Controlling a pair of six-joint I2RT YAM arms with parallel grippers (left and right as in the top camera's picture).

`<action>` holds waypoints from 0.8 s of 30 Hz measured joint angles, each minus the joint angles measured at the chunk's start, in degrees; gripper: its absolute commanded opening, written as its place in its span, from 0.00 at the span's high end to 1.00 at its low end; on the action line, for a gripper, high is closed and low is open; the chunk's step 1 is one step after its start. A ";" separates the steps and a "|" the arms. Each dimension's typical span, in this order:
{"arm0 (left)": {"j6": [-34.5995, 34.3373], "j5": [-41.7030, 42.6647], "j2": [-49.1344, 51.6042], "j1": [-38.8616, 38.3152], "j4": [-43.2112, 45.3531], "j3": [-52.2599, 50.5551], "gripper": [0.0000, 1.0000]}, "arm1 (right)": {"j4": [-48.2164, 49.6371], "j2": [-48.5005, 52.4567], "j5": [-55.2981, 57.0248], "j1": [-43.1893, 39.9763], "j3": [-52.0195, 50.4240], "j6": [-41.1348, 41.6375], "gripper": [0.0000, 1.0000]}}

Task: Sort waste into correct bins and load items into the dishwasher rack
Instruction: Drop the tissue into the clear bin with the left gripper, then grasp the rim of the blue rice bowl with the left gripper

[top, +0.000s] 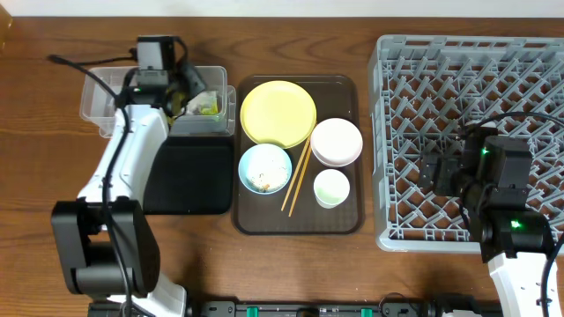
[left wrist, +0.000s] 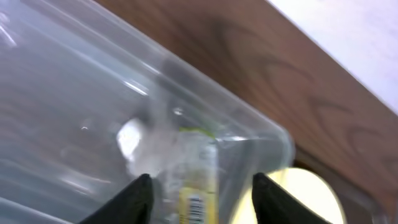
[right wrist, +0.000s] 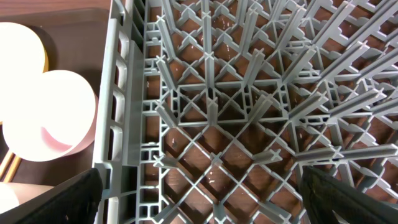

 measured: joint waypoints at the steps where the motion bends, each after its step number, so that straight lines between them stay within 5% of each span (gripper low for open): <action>1: 0.28 0.00 0.15 0.42 -0.24 0.00 0.44 | 0.00 0.00 0.00 0.00 0.00 0.00 0.01; 10: 8.66 -0.13 -4.98 -2.47 -8.39 -0.04 0.44 | 0.72 0.02 0.00 0.00 0.00 0.00 0.01; 17: 13.03 -0.04 -10.01 -14.64 -22.25 -0.02 0.45 | 0.94 0.02 0.00 0.00 0.07 0.02 0.01; 24: 13.66 0.07 -6.38 -26.12 -23.06 -2.56 0.45 | 0.90 0.02 0.00 0.00 0.07 0.02 0.01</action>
